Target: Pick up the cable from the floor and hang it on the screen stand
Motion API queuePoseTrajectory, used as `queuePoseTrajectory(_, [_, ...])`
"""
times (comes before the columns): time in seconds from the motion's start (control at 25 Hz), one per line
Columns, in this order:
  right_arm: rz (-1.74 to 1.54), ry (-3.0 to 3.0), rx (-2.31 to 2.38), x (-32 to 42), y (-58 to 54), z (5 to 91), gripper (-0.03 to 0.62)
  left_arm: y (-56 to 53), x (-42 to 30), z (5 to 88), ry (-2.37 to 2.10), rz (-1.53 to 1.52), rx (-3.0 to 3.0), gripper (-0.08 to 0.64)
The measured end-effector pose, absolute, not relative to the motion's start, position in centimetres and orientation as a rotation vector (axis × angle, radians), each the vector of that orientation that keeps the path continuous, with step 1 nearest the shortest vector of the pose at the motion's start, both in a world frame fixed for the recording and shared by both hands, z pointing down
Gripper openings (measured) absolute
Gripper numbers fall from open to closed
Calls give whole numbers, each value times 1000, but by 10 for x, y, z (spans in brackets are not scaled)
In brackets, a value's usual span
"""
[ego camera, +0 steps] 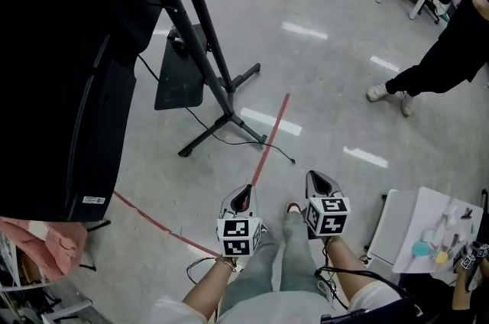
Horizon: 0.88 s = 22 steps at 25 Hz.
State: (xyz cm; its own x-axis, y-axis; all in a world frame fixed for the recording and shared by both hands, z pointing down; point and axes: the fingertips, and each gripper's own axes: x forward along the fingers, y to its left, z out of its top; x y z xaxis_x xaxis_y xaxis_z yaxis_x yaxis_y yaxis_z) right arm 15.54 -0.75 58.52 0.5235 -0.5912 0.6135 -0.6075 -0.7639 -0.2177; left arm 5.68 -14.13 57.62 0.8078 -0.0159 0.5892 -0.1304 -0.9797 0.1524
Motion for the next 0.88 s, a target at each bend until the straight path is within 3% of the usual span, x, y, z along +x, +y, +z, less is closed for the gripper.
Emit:
queuePoseTrajectory(0.44, [1071, -1162, 2630, 234, -48, 784, 17, -191, 130, 787, -197, 997, 2788, 5])
queuePoseTrajectory(0.88, [1157, -1114, 2561, 287, -31, 1103, 18, -246, 167, 1088, -189, 1072, 2850, 3])
